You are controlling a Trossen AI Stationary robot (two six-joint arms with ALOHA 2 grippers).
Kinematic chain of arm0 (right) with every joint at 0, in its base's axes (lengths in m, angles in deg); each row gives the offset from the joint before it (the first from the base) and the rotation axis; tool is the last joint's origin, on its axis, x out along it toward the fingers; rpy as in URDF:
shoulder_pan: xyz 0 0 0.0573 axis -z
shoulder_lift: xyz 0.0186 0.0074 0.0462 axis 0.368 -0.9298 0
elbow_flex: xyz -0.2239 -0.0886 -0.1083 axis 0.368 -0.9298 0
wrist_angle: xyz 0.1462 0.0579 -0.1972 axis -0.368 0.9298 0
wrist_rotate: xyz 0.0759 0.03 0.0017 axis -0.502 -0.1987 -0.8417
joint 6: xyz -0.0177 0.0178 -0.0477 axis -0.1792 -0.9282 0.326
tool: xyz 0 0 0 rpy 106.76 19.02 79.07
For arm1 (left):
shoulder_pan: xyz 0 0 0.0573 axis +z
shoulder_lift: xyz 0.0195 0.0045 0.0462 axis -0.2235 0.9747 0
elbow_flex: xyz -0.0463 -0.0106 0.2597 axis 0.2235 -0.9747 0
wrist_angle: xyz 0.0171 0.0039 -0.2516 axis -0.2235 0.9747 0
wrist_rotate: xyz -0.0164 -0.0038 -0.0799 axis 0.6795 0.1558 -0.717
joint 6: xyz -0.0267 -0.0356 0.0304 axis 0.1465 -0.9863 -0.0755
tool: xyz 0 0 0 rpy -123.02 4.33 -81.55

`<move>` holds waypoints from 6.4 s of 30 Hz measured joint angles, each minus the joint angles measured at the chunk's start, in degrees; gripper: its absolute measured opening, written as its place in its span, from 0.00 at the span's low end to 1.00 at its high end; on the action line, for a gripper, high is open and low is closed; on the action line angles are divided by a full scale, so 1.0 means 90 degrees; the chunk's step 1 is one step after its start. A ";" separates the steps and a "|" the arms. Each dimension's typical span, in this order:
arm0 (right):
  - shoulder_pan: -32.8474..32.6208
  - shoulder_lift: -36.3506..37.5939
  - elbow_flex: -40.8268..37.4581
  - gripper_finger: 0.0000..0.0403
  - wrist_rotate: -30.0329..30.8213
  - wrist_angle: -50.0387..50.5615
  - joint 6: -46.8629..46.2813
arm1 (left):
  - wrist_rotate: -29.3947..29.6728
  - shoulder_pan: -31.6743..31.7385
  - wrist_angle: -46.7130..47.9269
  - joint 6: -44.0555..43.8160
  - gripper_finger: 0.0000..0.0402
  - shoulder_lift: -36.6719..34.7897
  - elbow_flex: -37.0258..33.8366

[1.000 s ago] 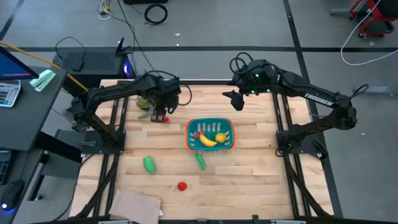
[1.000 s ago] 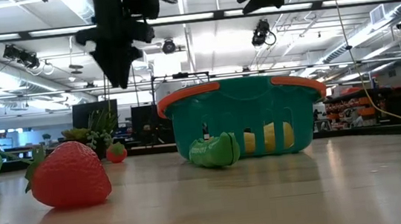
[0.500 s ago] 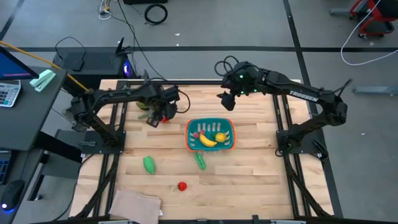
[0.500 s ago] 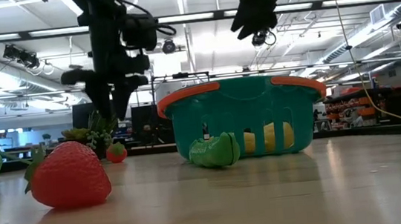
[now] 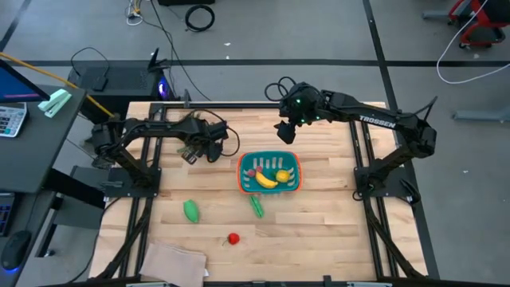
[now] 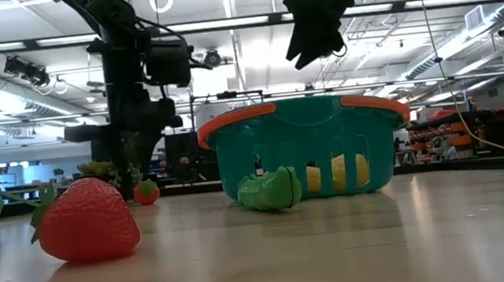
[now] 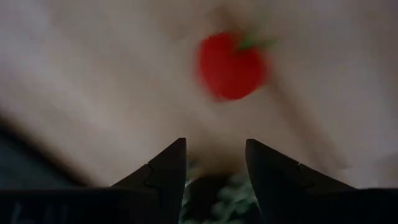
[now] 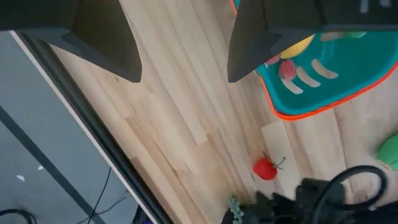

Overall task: Pick and placing Produce into tupperware
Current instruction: Put the top red strawberry into the blue bin

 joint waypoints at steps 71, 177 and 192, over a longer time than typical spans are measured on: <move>-0.0012 0.0034 0.0000 0.56 0.0002 -0.0105 -0.0209 | -0.0520 -0.0593 -0.0185 -0.0489 0.64 0.0602 0.0061; -0.0010 0.0034 0.0000 0.53 0.0002 -0.0108 -0.0116 | -0.0633 -0.0252 0.0495 -0.3421 0.42 0.1137 0.0264; -0.0010 0.0034 0.0000 0.53 0.0002 -0.0110 -0.0106 | -0.0633 -0.0447 0.1782 -0.3403 0.20 0.1084 0.2834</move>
